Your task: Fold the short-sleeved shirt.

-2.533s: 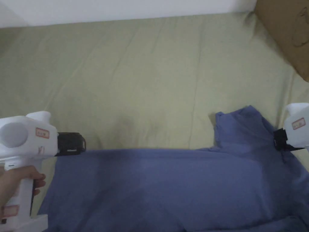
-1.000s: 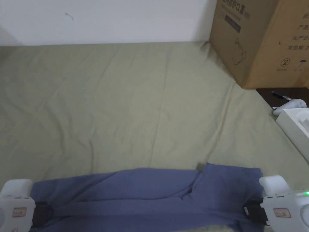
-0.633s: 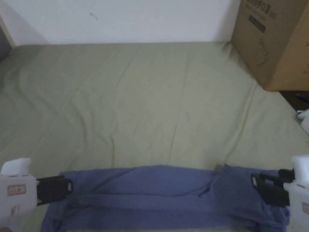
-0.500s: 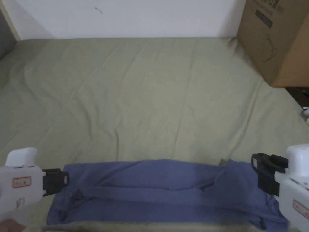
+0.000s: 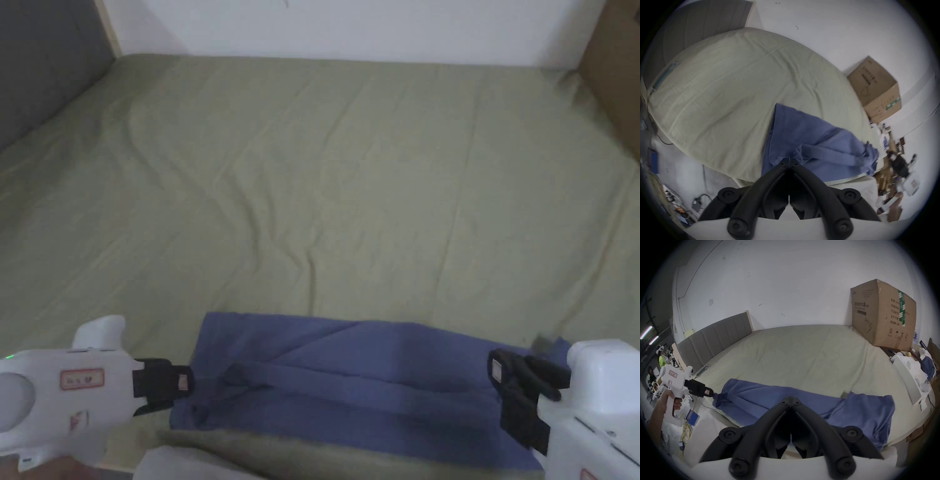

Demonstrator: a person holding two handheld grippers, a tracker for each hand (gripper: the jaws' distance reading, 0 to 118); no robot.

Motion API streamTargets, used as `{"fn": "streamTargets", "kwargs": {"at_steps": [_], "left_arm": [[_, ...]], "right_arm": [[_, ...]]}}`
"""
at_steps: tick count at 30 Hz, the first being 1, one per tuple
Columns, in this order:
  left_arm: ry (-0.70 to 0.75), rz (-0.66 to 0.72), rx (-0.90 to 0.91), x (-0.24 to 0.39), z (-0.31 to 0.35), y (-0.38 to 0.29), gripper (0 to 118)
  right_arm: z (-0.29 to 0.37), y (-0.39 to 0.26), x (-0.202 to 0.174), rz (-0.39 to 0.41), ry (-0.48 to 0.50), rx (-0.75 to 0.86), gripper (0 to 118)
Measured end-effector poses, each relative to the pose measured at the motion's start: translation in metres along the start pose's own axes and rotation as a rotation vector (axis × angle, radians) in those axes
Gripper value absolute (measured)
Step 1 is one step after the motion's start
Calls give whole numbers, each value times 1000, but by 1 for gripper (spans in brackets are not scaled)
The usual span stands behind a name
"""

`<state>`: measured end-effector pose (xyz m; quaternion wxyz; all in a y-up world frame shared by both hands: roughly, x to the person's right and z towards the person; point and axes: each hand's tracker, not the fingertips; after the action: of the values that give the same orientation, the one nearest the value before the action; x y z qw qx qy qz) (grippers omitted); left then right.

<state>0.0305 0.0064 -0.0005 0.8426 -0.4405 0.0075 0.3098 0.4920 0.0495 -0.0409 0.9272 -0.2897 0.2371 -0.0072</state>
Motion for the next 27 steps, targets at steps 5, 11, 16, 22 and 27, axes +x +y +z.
{"fn": "streamTargets", "kwargs": {"at_steps": [5, 11, 16, 22, 27], "left_arm": [[-144, 45, -35, -20, -5, 23, 118], [-186, 67, -168, -30, -46, 47, 117], [-312, 114, -204, -43, -75, 53, 117], [-535, 268, -230, -71, -105, 61, 117], [-343, 189, -255, -64, -121, 61, 4]], "right_arm": [[-5, 5, -10, 13, 28, -39, 0], [-13, 12, -32, 52, 33, -80, 0], [-24, 12, -44, 56, 16, -129, 0], [-38, 7, -45, 24, 8, -189, 0], [-42, 8, -48, 30, 13, -216, 0]]}}
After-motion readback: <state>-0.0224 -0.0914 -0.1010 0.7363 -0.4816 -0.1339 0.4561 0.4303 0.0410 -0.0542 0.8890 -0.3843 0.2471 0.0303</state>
